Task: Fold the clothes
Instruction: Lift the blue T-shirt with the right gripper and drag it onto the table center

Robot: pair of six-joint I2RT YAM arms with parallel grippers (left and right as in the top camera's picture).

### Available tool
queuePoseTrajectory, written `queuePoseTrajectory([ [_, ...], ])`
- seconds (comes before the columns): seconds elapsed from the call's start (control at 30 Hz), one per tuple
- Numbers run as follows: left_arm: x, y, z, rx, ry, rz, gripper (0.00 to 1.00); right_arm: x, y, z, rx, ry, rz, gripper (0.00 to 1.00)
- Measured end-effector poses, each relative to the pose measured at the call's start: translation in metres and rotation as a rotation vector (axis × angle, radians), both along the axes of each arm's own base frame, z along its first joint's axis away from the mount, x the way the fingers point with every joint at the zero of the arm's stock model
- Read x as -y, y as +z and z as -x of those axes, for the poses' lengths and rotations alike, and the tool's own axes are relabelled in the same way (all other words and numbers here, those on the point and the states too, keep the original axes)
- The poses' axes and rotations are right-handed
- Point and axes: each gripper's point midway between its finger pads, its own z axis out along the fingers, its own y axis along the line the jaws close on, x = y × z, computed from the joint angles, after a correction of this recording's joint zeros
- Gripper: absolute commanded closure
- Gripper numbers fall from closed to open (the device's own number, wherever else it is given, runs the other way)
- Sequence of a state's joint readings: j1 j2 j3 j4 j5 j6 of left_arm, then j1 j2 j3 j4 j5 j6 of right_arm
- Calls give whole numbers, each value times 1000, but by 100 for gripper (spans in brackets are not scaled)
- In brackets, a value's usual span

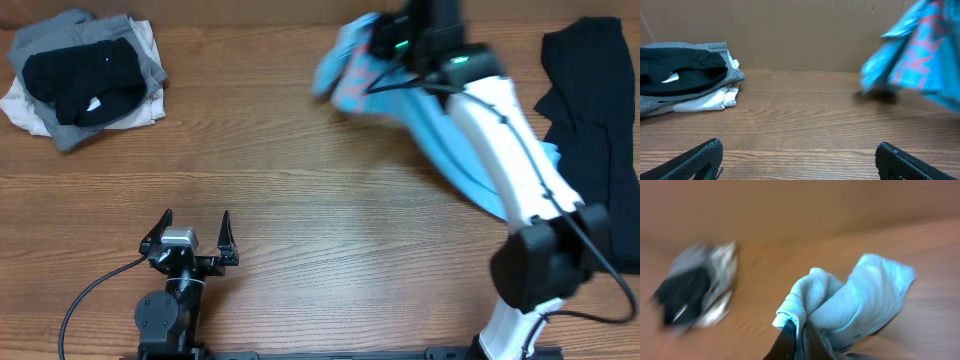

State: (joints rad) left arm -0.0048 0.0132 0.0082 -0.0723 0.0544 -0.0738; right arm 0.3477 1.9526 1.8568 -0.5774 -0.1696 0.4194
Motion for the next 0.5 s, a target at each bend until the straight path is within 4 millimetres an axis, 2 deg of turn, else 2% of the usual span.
queuePoseTrajectory([
  [0.07, 0, 0, 0, 0, 0, 0, 0, -45, -18, 16, -51, 107, -38, 96],
  [0.13, 0, 0, 0, 0, 0, 0, 0, -99, -41, 41, -113, 228, -69, 95],
  [0.2, 0, 0, 0, 0, 0, 0, 0, -141, -61, 66, -160, 323, -77, 88],
  [0.23, 0, 0, 0, 0, 0, 0, 0, -159, -70, 80, -182, 365, -78, 80],
  [0.27, 0, 0, 0, 0, -1, 0, 0, -176, -77, 94, -197, 403, -75, 64],
  [0.33, 0, 0, 0, 0, -1, 0, 0, -204, -83, 121, -210, 468, -72, 58],
  [0.4, 0, 0, 0, 0, 0, 0, 0, -228, -79, 142, -191, 526, -80, 44],
  [0.43, 0, 0, 0, 0, 0, 0, 0, -237, -76, 149, -179, 545, -86, 41],
  [0.5, 0, 0, 0, 0, 0, 0, 0, -247, -74, 158, -168, 566, -87, 41],
])
